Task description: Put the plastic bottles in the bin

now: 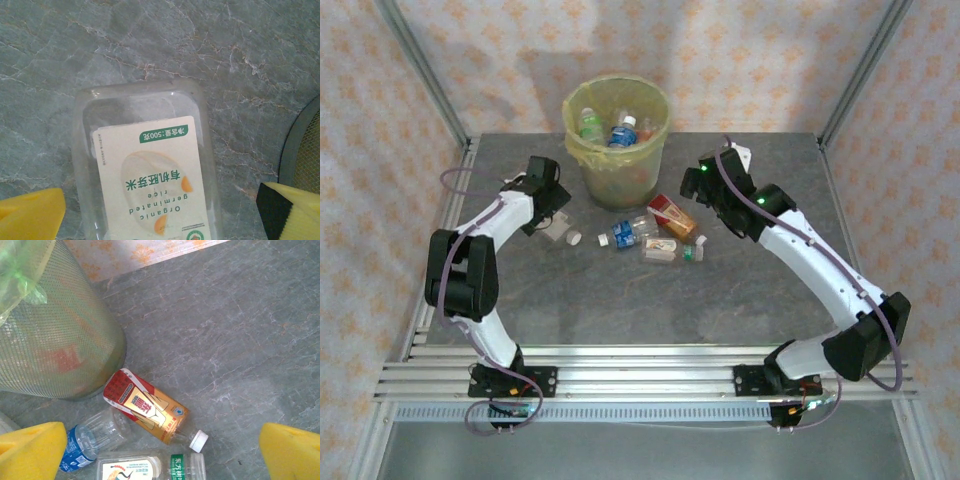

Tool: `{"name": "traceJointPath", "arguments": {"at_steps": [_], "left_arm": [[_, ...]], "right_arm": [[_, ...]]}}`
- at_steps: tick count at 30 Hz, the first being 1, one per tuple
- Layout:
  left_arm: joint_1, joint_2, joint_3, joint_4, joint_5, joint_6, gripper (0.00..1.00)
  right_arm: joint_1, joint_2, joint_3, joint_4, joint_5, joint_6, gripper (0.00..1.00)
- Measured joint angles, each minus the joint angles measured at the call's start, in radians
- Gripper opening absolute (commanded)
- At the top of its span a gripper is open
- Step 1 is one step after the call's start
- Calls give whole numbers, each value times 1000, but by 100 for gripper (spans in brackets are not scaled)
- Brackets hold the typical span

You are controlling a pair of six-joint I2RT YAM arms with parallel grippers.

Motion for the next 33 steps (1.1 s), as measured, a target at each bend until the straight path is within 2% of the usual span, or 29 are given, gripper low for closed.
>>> {"name": "traceJointPath", "arguments": {"at_steps": [7,17,19,27,33], "left_arm": [[0,89,63,-50,-19,-24,100],[0,188,70,-72,-19,-45,100],[0,203,70,-75,-19,-45,97],[0,198,69,-79,-19,-41,73],[0,79,64,-118,-19,-10,72]], "right_arm": [[0,0,0,0,0,0,99],[0,0,0,0,0,3,99],[0,0,0,0,0,4,99],[0,0,0,0,0,4,99],[0,-11,-14,1,1,7,99]]}}
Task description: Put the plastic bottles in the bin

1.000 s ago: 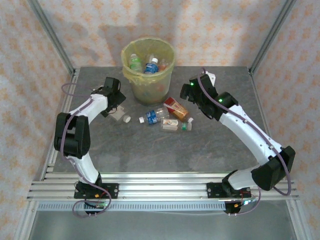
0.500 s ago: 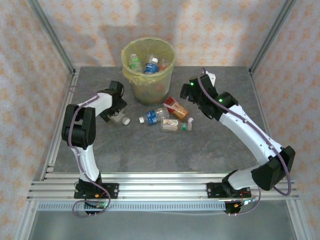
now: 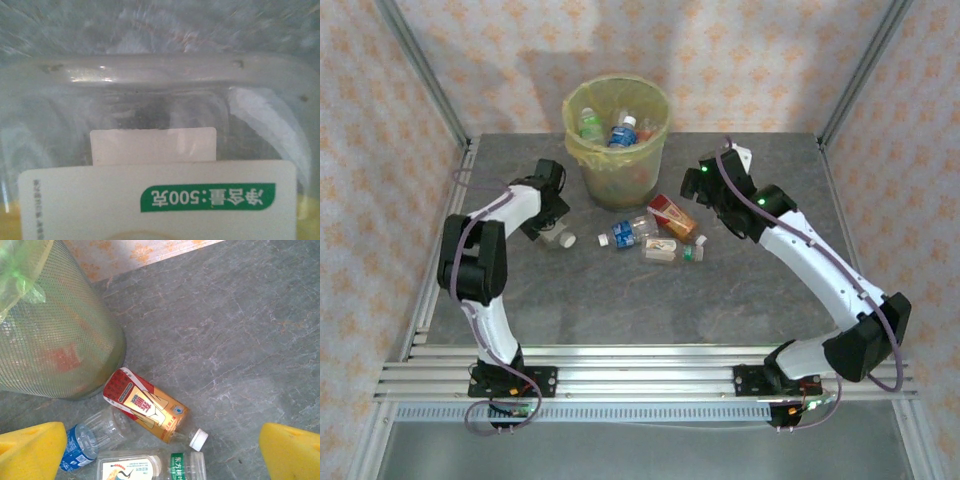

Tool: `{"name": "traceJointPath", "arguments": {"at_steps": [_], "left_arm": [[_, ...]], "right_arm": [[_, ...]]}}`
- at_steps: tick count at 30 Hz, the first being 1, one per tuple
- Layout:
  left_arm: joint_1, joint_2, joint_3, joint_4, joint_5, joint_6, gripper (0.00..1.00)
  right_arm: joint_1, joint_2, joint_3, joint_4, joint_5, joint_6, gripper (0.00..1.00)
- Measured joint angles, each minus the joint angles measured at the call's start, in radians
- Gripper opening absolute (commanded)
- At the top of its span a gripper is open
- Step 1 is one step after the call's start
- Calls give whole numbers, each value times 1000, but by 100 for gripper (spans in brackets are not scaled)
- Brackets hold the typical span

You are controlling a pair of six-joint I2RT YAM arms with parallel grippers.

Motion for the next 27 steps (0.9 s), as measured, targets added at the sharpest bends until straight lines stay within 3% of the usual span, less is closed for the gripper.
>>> {"name": "traceJointPath", "arguments": {"at_steps": [6,12,18,27], "left_arm": [[0,-187,133,-100,1,99,73],[0,-251,375,-175,61,233,73],[-13,-182,695,-227,161,364,73],[-26,19,946,-151,258,506,73]], "right_arm": [[0,-41,-39,0,7,1,99],[0,-67,-54,0,9,8,99],[0,-70,-66,6,11,19,99],[0,-70,-83,8,5,27,99]]}}
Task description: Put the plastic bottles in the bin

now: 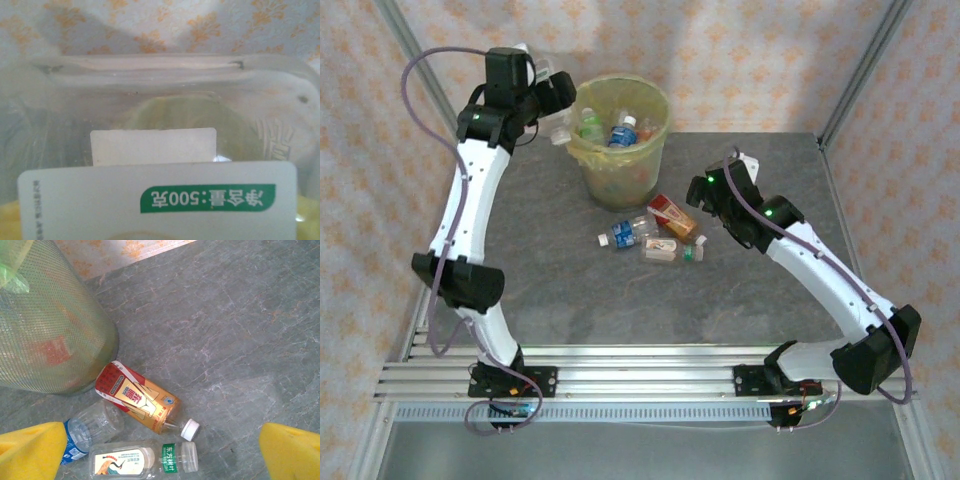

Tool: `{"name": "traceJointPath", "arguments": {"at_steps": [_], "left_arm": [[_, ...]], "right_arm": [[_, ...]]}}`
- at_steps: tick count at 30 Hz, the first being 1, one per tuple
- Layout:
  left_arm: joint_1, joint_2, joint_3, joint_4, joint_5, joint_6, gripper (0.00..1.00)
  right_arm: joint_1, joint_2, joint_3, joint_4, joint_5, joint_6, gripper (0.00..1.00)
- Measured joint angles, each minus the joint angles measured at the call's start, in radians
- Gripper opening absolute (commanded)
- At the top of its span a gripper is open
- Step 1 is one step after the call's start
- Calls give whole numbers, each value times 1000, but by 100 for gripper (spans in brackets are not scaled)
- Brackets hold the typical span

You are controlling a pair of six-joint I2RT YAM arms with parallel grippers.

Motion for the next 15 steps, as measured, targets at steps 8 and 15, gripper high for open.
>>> {"name": "traceJointPath", "arguments": {"at_steps": [8,15], "left_arm": [[0,284,329,16,53,70,73],[-7,357,357,37,107,92,76]], "right_arm": [[0,0,0,0,-2,13,99],[0,11,-11,4,-6,26,99]]}}
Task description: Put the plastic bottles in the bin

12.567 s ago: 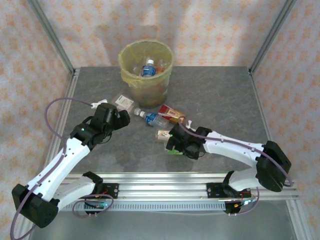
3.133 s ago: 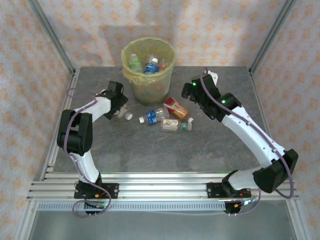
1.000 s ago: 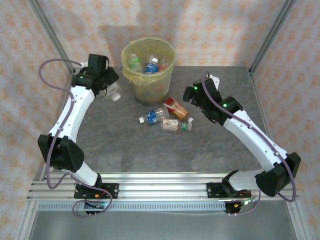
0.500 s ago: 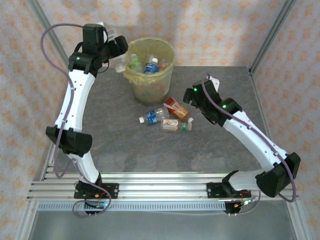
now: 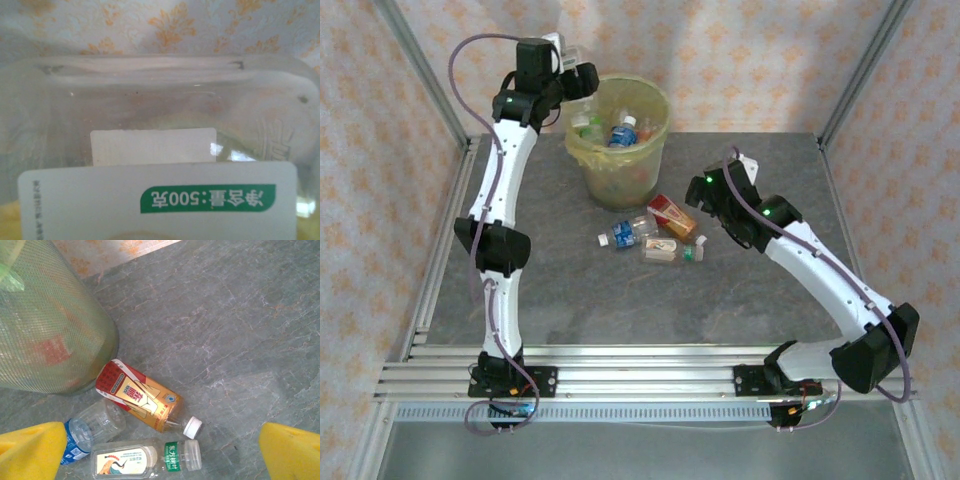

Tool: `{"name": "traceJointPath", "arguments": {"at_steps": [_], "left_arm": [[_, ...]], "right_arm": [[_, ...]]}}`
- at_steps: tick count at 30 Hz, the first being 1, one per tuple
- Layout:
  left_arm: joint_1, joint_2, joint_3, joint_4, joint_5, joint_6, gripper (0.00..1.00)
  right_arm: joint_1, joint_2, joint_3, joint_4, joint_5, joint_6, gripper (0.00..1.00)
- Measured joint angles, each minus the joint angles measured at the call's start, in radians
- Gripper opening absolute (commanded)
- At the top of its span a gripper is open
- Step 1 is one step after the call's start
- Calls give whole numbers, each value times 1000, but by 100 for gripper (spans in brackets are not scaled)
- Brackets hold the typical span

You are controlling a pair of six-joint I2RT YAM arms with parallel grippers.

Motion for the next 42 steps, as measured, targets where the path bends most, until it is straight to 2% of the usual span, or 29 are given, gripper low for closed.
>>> {"name": "traceJointPath", "arguments": {"at_steps": [9,12,15,21,30,35,42], "left_arm": [[-29,52,5,14,57,59,83],[-53,62,5,-2,53,100,90],[-73,63,5,-22,47,131,100],[-87,63,6,-42,17,153,100],[-85,62,6,-75,-137,162,100],[-85,62,6,-104,-181,179,94],[-106,62,6,-106,-226,206,93]], "right_arm": [[0,13,-35,3,0,11,99],[0,20,-35,9,-3,11,99],[0,26,-35,11,-5,11,99],[0,26,-35,12,-12,11,99],[0,26,-35,12,-12,11,99],[0,26,-35,12,-11,16,99],[0,26,-35,11,-11,19,99]]}}
